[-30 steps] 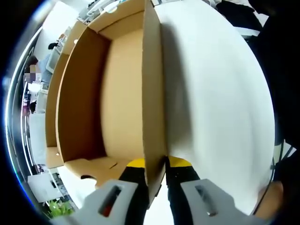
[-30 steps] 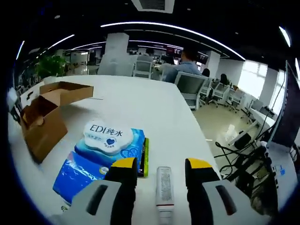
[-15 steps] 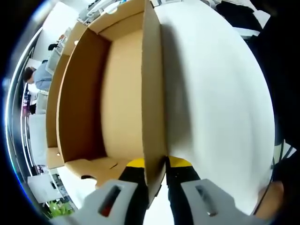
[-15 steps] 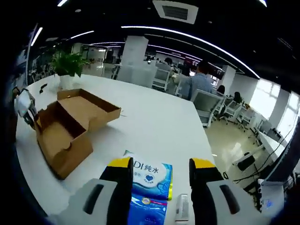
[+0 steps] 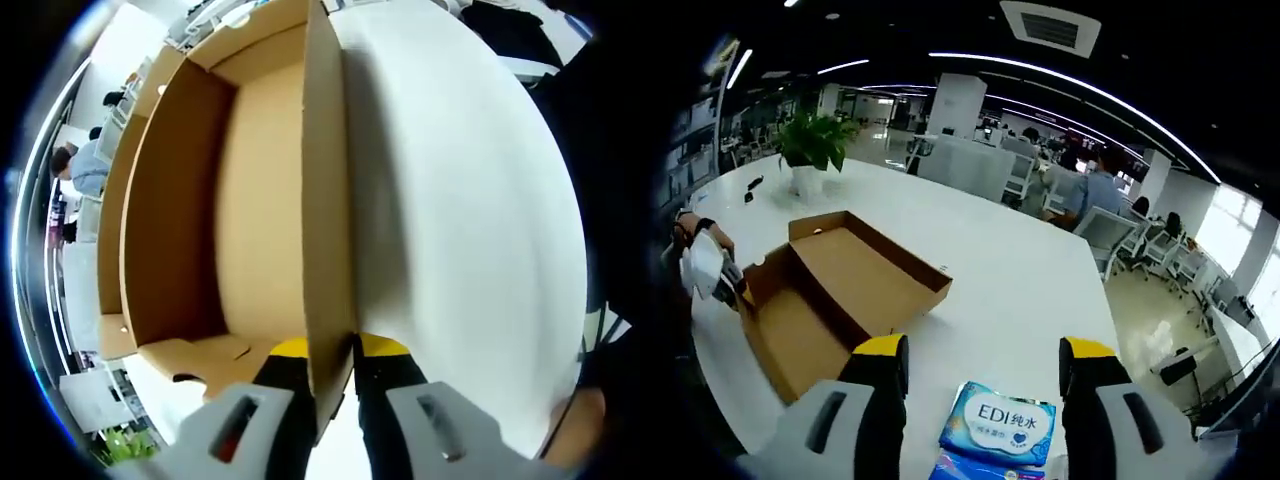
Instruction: Operate the shoe box by opening the lid, removing the specified soft item, and placing it in the target area until the item is outside and the box remains undamaged.
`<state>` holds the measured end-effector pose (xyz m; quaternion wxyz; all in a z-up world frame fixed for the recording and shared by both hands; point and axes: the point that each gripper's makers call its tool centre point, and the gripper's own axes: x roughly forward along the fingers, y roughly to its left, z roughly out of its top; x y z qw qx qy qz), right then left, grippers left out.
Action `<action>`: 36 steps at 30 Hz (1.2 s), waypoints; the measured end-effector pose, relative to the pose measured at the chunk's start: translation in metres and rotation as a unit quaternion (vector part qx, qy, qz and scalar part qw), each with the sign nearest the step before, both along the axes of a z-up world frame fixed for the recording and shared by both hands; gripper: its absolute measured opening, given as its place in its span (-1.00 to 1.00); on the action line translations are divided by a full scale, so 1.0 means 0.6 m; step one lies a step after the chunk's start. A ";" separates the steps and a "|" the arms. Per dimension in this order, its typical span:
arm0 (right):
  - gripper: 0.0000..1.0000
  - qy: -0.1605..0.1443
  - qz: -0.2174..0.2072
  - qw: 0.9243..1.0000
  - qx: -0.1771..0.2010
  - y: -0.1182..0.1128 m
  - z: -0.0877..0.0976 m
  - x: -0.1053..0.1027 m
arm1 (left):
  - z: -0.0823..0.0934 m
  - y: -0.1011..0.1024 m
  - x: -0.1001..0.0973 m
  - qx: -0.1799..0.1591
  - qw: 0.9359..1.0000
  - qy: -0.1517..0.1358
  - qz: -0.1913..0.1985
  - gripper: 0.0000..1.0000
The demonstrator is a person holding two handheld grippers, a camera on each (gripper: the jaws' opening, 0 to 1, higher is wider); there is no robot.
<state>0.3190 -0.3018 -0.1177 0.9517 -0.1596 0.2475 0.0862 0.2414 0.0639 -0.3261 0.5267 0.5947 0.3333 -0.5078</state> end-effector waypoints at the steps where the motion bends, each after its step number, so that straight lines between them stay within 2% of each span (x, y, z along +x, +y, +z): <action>1: 0.24 -0.002 0.004 1.000 0.003 0.009 0.004 0.005 | 0.000 0.000 -0.001 0.000 1.000 0.000 0.000 -0.78; 4: 0.28 0.008 0.011 1.000 0.012 0.028 0.003 0.018 | 0.000 0.001 -0.003 0.001 1.000 0.000 0.001 -0.78; 8: 0.39 0.043 0.009 0.998 0.041 0.051 -0.003 0.040 | 0.000 0.003 -0.003 0.000 1.000 0.000 -0.002 -0.78; 12: 0.38 0.066 0.004 0.997 0.048 0.071 -0.011 0.058 | 0.000 0.003 -0.004 -0.002 1.000 0.000 -0.005 -0.78; 17: 0.38 0.084 -0.002 0.995 0.055 0.086 -0.016 0.098 | 0.000 0.004 -0.004 -0.002 1.000 -0.001 -0.001 -0.77; 21: 0.38 0.111 0.004 0.993 0.027 0.096 -0.026 0.134 | 0.000 0.004 -0.003 0.001 1.000 -0.003 0.002 -0.77; 25: 0.37 0.131 0.007 0.991 0.020 0.101 -0.036 0.162 | 0.000 0.004 -0.003 0.001 1.000 -0.003 0.004 -0.77; 27: 0.38 0.157 0.004 0.988 0.010 0.099 -0.052 0.173 | 0.000 0.004 -0.003 0.002 1.000 -0.001 0.003 -0.77; 28: 0.40 0.162 0.001 0.987 0.006 0.095 -0.062 0.192 | 0.000 0.004 -0.003 0.003 1.000 0.000 0.002 -0.77; 33: 0.41 0.177 -0.010 0.984 0.028 0.107 -0.098 0.222 | -0.001 0.005 -0.002 0.009 1.000 -0.004 0.001 -0.77; 36: 0.42 0.189 -0.011 0.982 -0.003 0.106 -0.117 0.231 | 0.000 0.005 -0.001 0.011 1.000 -0.004 0.002 -0.77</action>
